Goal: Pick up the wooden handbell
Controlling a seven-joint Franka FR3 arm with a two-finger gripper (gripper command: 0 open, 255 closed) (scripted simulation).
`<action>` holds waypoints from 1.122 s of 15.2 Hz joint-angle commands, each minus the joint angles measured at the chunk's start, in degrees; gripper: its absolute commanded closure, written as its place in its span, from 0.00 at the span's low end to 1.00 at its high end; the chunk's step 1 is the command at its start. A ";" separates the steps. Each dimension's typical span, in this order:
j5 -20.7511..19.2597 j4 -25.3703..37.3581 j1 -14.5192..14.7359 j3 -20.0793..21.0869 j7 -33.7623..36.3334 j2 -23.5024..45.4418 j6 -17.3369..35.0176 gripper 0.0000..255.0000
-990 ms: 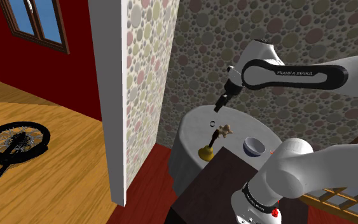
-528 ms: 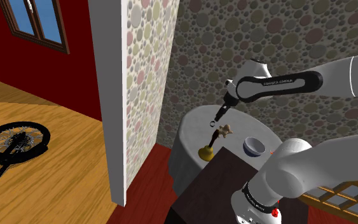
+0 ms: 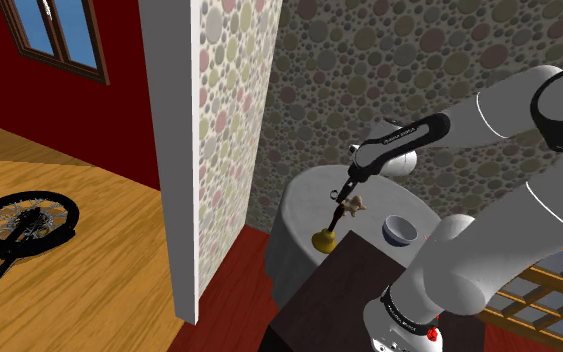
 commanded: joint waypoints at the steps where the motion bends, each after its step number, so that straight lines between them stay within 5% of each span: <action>1: 8.71 0.99 5.30 -5.17 -8.73 6.37 4.19 0.00; 3: 26.33 3.21 10.95 -8.96 -23.83 14.60 6.19 0.00; 4: 33.26 4.33 10.73 -7.98 -29.63 17.67 6.12 0.00; 11: 53.11 7.00 2.65 3.58 -44.65 26.64 7.87 0.00; 13: 54.40 7.25 1.98 4.47 -45.65 27.28 8.01 0.00; 14: 54.22 7.17 2.08 4.36 -45.50 27.16 8.03 1.00; 17: 54.22 7.18 2.04 4.34 -45.56 27.16 8.01 1.00</action>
